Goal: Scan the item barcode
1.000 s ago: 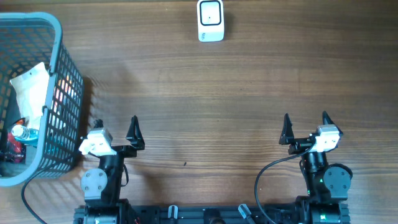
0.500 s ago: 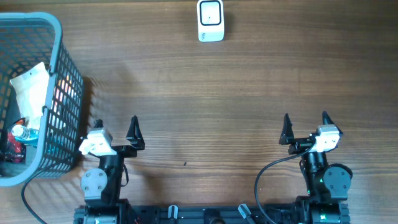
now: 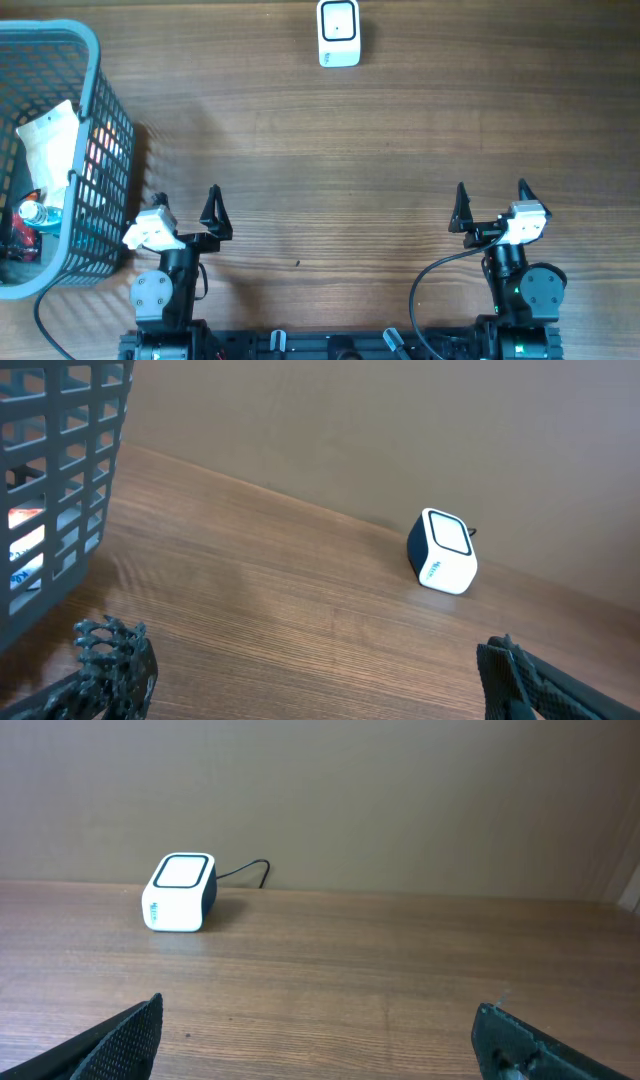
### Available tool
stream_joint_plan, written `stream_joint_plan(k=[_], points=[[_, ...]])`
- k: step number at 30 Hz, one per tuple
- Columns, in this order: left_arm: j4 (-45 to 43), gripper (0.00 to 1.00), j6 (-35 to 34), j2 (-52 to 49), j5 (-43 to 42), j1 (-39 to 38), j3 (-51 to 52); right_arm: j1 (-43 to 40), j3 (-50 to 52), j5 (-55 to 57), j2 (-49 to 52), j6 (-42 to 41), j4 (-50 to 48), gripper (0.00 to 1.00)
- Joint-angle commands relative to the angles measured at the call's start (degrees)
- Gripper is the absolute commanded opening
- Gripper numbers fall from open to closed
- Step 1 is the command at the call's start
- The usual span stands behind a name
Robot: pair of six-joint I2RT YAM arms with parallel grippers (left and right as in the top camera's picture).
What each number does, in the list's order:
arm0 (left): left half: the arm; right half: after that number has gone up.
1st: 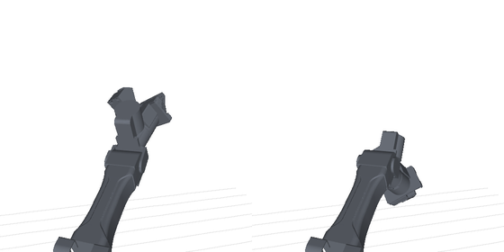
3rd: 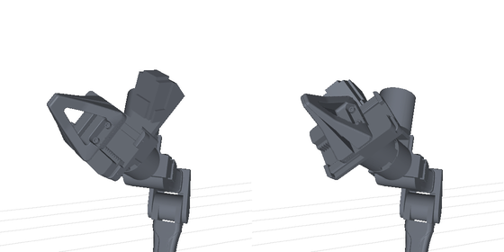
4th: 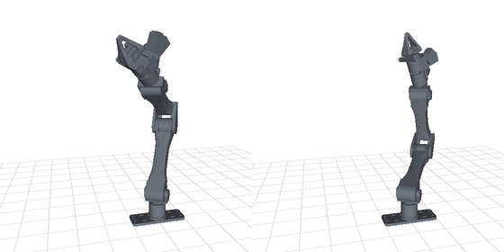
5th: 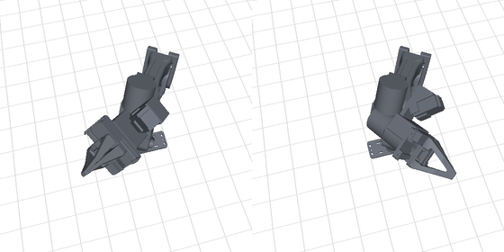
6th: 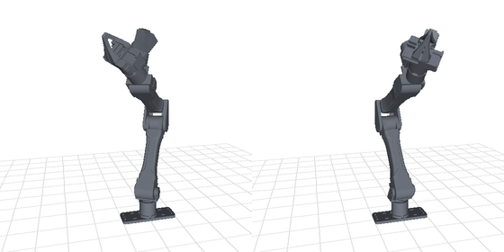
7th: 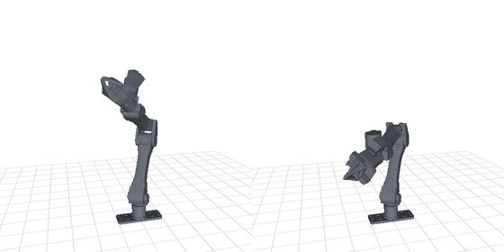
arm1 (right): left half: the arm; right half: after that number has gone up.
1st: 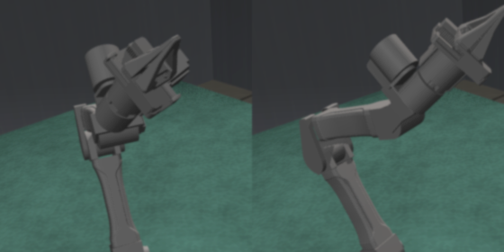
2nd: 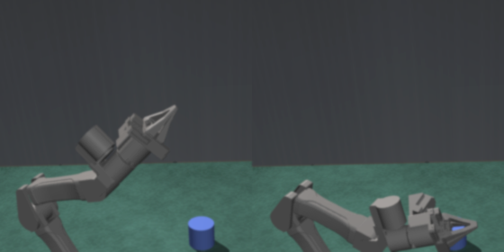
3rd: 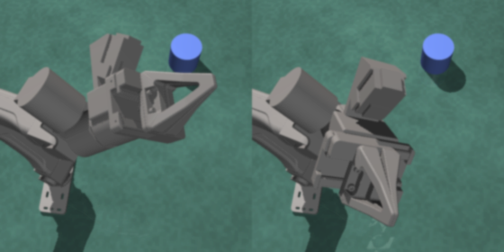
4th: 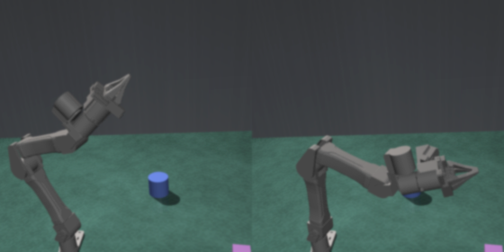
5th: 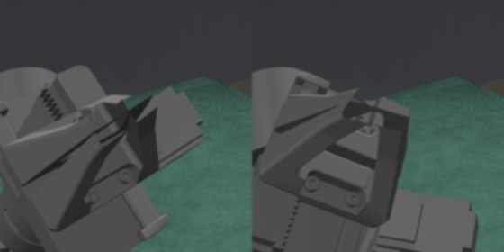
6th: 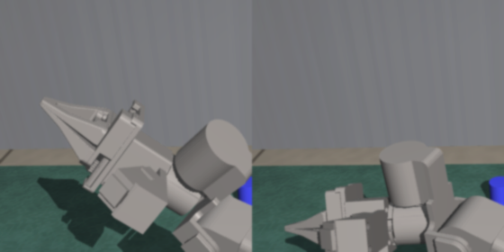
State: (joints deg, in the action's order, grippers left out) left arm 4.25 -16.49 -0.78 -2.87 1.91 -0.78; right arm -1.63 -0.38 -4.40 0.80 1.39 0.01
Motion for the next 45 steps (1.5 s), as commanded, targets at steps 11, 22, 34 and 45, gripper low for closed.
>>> stream_joint_plan(k=[11, 22, 34, 45], points=[[-13.44, 1.0, -0.87, 0.39, -22.23, -0.31, -5.95, 0.28, 0.09, 0.98, 0.28, -0.28, -0.11, 1.0], [15.5, 1.0, 6.29, -12.02, -5.31, -0.26, -36.59, 0.28, 0.09, 0.98, 0.28, -0.28, -0.11, 1.0], [59.91, 1.0, 5.27, -58.36, -2.73, -0.24, -91.91, 0.28, 0.09, 0.98, 0.28, -0.28, -0.11, 1.0], [91.91, 1.0, -14.84, -92.96, 19.5, 19.34, -141.9, 0.28, 0.09, 0.98, 0.28, -0.26, -0.11, 1.0]])
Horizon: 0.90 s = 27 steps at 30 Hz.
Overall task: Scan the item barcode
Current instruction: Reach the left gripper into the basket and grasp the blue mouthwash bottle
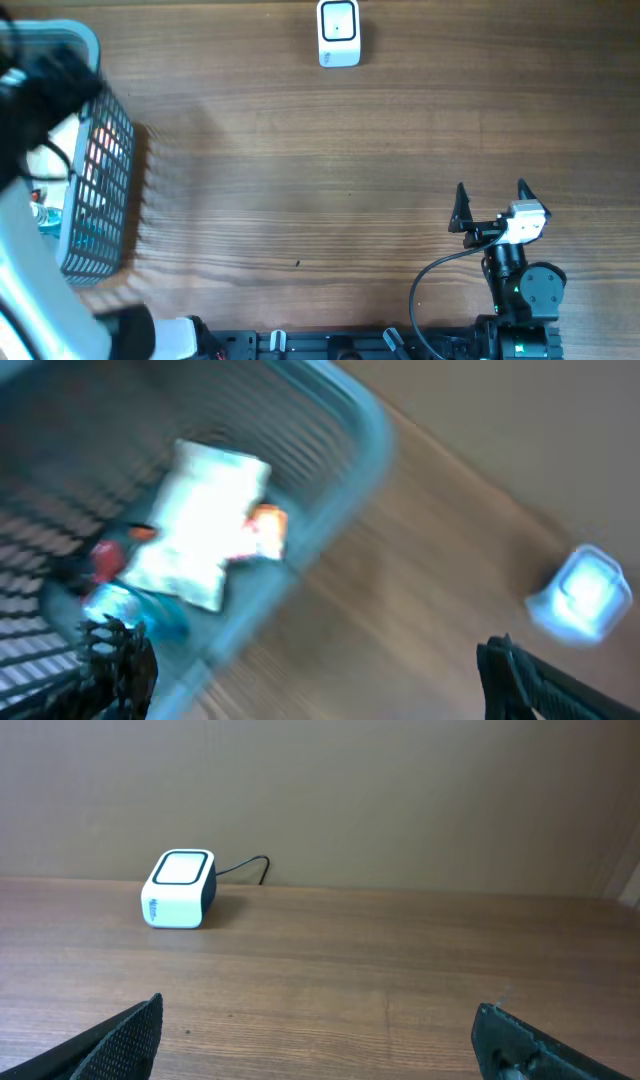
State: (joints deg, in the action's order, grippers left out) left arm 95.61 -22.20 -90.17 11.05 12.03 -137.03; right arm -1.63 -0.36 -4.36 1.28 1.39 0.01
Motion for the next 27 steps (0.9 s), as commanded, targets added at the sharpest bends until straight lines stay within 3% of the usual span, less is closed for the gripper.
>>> stream_joint_plan(k=[1, 5, 9, 16, 27], points=[[0.42, 1.0, -11.19, -3.98, 5.01, 12.7, -5.62, 0.28, 0.07, 0.94, -0.2, -0.28, -0.11, 1.0], [0.87, 1.0, -14.25, -5.27, -0.92, 26.95, -5.57, 0.28, 0.07, 0.94, -0.2, -0.28, -0.11, 1.0], [0.9, 1.0, -14.25, -5.31, -3.65, 33.35, -3.02, 0.28, 0.07, 0.94, -0.2, -0.31, -0.11, 1.0], [0.76, 1.0, -14.29, -5.31, -5.66, 33.77, 11.17, 0.28, 0.07, 0.94, -0.2, -0.28, -0.11, 1.0], [-11.28, 1.0, -14.27, -5.31, -5.46, 33.86, 34.77, 0.28, 0.07, 0.94, -0.2, -0.28, -0.11, 1.0]])
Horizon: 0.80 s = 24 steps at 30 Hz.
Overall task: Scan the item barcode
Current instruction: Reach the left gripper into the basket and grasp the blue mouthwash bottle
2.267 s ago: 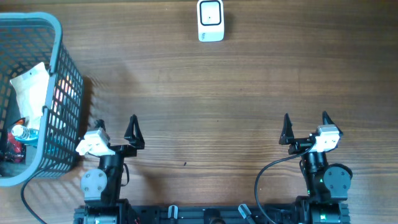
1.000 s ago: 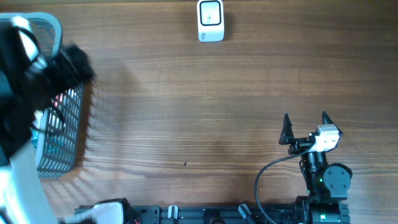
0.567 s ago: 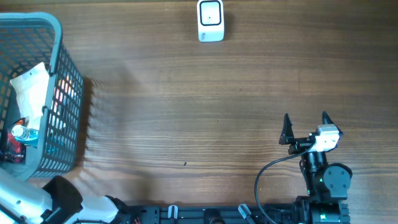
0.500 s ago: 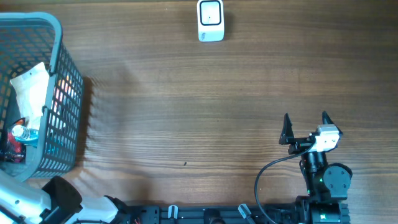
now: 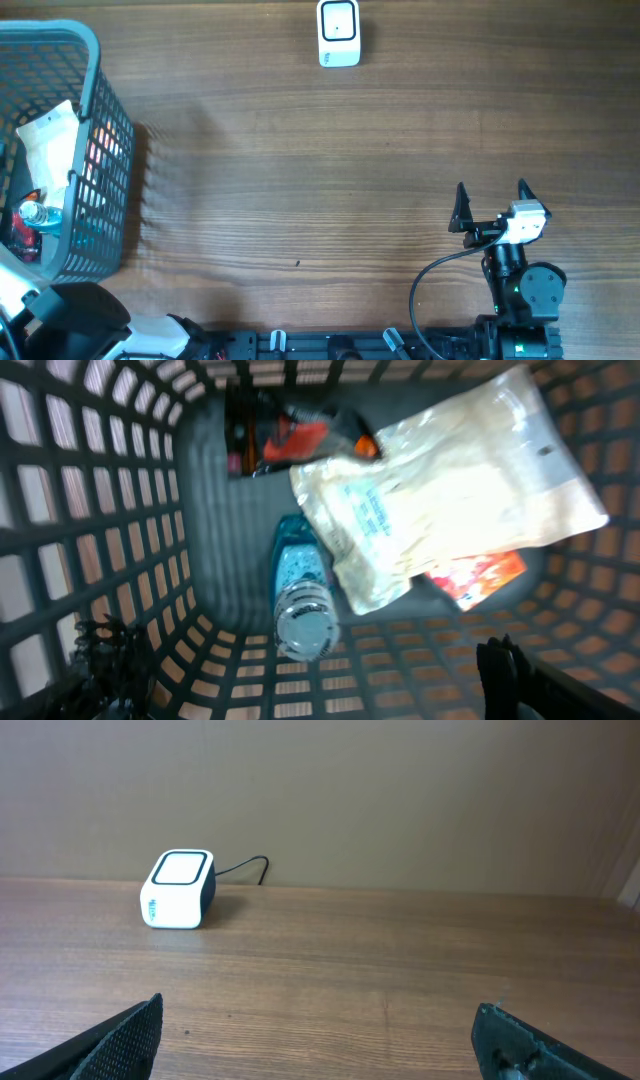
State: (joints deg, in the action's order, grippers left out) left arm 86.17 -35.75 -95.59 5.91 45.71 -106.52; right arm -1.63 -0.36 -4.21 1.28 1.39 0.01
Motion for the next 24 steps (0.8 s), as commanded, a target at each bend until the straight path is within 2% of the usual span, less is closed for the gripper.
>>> stream_joint_plan(k=[1, 11, 16, 22, 23, 24], points=[[-2.75, 1.0, -0.72, 0.11, -0.31, 0.22, 5.55, 0.28, 0.07, 0.79, -0.2, -0.28, -0.11, 1.0], [-10.27, 1.0, -0.74, 0.09, -0.42, 0.15, 16.37, 0.28, 0.07, 0.79, -0.2, -0.31, -0.11, 1.0], [-13.66, 1.0, -0.74, 0.04, -5.22, 0.15, 21.9, 0.28, 0.07, 0.79, -0.2, -0.28, -0.11, 1.0], [-17.81, 1.0, -0.72, 0.0, -5.44, 0.15, 26.25, 0.28, 0.07, 0.79, -0.2, -0.28, -0.11, 1.0], [-18.56, 0.98, -0.7, 0.0, -5.46, 0.15, 26.58, 0.28, 0.07, 0.79, -0.2, -0.28, -0.11, 1.0], [-19.08, 0.92, -0.68, 0.0, -5.42, 0.15, 26.6, 0.28, 0.07, 0.79, -0.2, -0.28, -0.09, 1.0]])
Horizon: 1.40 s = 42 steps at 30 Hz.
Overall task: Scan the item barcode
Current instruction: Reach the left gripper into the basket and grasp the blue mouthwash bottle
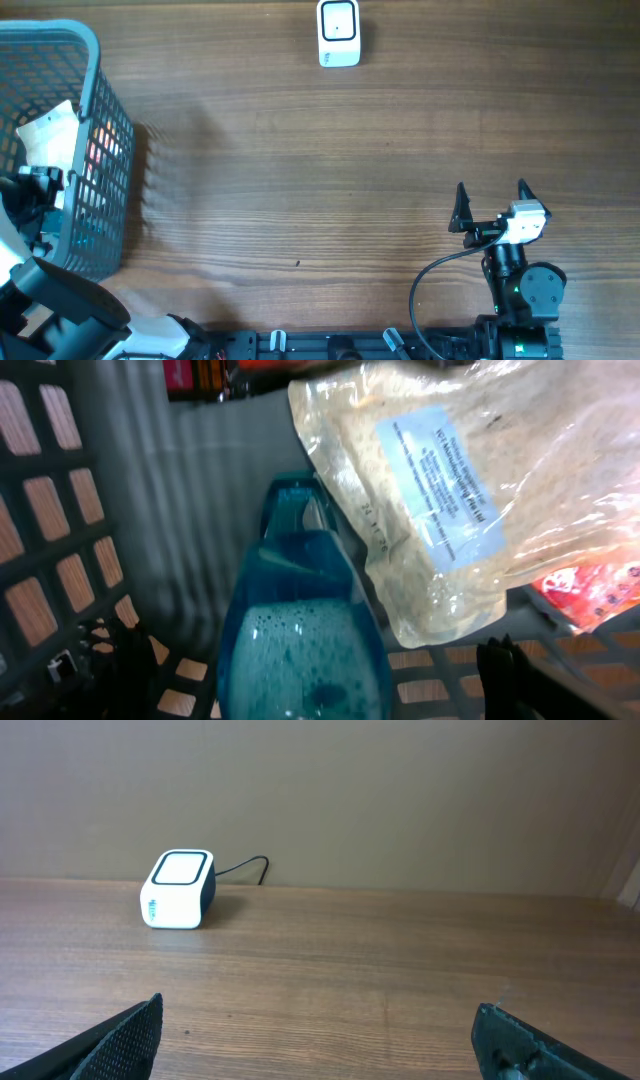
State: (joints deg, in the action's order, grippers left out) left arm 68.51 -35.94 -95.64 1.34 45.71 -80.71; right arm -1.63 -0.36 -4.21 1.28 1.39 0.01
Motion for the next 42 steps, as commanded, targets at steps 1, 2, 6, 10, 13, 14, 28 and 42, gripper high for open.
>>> stream_joint_plan(k=[1, 2, 6, 10, 13, 14, 28, 42], points=[[-1.81, 0.88, -0.48, 0.04, -0.85, 0.15, 0.79, 0.28, 0.07, 0.79, -0.2, -0.31, -0.11, 1.0], [-2.16, 0.81, -0.48, 0.04, -0.87, 0.15, 0.79, 0.28, 0.07, 0.79, -0.2, -0.28, -0.09, 1.0], [-2.34, 0.57, -0.5, 0.04, -0.87, 0.15, 0.79, 0.28, 0.07, 0.79, -0.2, -0.28, -0.11, 1.0], [-2.34, 0.34, -0.5, 0.04, -0.87, 0.15, 0.79, 0.28, 0.07, 0.79, -0.2, -0.28, -0.11, 1.0], [-2.34, 0.26, -0.52, 0.04, -0.9, 0.15, 0.79, 0.28, 0.07, 0.79, -0.2, -0.28, -0.11, 1.0], [-2.32, 0.22, -0.52, 0.07, -0.9, 0.15, 0.76, 0.28, 0.07, 0.79, -0.2, -0.26, -0.09, 1.0], [6.47, 0.04, -0.52, 5.14, -7.39, 0.15, -16.2, 0.28, 0.07, 0.79, -0.2, -0.28, -0.11, 1.0], [2.58, 0.04, -3.74, 28.35, -30.93, -1.2, -25.77, 0.28, 0.07, 0.79, -0.2, -0.28, -0.11, 1.0]])
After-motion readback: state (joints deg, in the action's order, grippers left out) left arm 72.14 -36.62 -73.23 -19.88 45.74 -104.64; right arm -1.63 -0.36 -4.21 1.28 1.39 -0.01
